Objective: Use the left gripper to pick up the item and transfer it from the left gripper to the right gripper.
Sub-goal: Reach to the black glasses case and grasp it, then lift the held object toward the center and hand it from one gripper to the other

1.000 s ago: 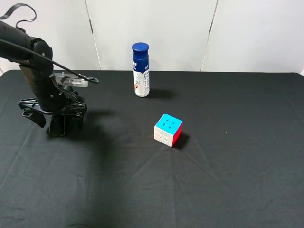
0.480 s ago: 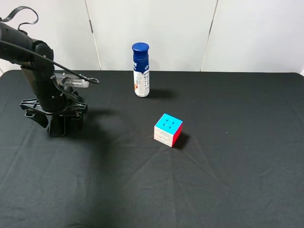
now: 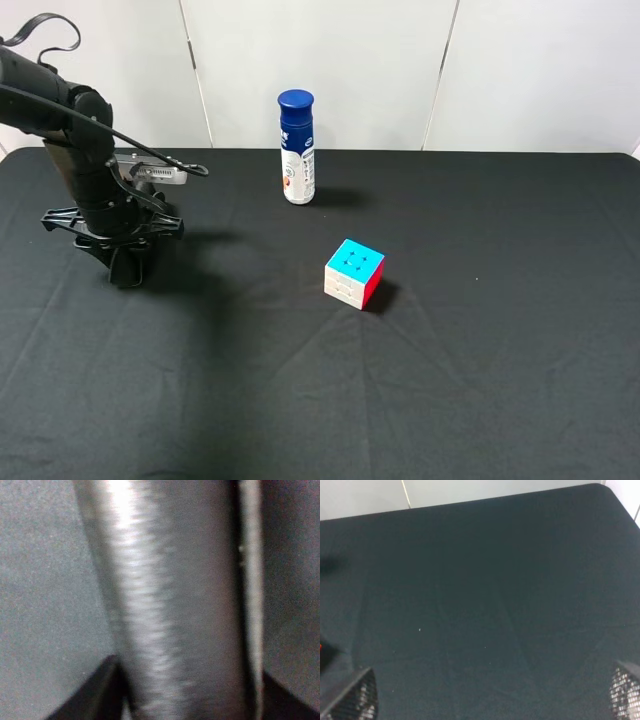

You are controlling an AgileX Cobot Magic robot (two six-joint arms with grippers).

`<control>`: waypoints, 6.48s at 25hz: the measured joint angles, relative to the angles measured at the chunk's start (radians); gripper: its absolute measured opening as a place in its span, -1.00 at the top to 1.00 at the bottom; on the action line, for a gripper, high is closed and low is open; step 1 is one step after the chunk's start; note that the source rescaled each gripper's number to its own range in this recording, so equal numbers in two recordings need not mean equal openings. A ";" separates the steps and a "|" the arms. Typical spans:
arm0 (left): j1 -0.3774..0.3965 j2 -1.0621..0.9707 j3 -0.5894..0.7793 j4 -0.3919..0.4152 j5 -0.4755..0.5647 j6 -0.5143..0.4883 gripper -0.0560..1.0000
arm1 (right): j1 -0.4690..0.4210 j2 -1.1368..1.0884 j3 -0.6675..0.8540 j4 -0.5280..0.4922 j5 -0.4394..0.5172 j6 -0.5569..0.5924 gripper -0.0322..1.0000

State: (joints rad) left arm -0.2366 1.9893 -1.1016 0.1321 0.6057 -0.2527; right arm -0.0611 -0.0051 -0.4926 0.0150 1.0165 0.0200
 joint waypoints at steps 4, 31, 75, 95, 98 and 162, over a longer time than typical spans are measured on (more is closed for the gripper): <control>-0.001 0.000 0.000 0.000 -0.002 0.000 0.83 | 0.000 0.000 0.000 0.000 0.000 0.000 -1.00; -0.001 -0.195 -0.046 -0.003 0.211 -0.021 0.87 | 0.000 0.000 0.000 0.000 0.001 0.000 -1.00; -0.366 -0.347 -0.046 -0.198 0.381 0.475 0.88 | 0.000 0.000 0.000 0.000 0.001 0.000 -1.00; -0.588 -0.347 -0.046 -0.326 0.190 1.129 0.88 | 0.000 0.042 -0.001 0.082 0.001 -0.104 -1.00; -0.589 -0.347 -0.046 -0.369 0.165 1.171 0.88 | 0.000 0.148 -0.018 0.169 -0.011 -0.200 -1.00; -0.589 -0.346 -0.046 -0.371 0.094 1.507 0.89 | 0.776 1.140 -0.175 0.588 -0.579 -1.084 0.56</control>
State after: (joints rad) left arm -0.8256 1.6434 -1.1473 -0.2390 0.6994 1.2542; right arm 0.7145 1.1353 -0.6674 0.6027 0.4373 -1.0643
